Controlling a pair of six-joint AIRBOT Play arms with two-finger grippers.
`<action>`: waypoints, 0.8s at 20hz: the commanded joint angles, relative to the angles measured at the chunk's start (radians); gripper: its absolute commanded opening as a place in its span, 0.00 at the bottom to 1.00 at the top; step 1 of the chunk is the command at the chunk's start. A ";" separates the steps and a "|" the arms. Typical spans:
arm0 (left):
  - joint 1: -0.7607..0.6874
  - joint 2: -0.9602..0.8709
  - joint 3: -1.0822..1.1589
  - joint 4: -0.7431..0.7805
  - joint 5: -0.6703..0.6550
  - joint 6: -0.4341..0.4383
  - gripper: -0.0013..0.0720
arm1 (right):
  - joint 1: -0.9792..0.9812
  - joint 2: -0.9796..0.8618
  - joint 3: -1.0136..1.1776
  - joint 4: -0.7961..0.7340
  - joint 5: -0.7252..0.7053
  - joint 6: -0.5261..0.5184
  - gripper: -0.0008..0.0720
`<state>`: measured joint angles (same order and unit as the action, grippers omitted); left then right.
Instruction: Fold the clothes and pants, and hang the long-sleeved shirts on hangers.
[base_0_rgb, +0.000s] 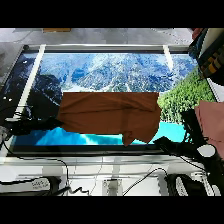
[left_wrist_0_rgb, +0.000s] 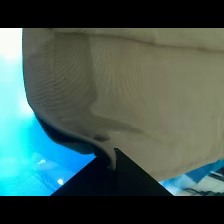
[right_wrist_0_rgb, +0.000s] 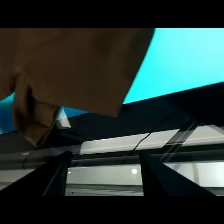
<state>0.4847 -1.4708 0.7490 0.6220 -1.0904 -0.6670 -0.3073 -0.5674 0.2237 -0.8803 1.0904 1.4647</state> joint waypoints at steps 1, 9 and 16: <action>0.001 0.000 0.001 -0.024 -0.013 0.002 0.03 | 0.001 -0.109 -0.044 0.096 -0.096 -0.099 0.65; 0.001 0.000 0.001 -0.066 -0.013 0.002 0.03 | 0.001 -0.499 -0.044 0.500 -0.158 -0.567 0.58; 0.001 0.000 0.001 -0.066 -0.021 0.002 0.03 | 0.001 -0.548 -0.043 0.574 -0.141 -0.792 0.37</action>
<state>0.4847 -1.4708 0.7490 0.5564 -1.1080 -0.6651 -0.3069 -1.0969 0.1799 -0.3481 0.9325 0.7822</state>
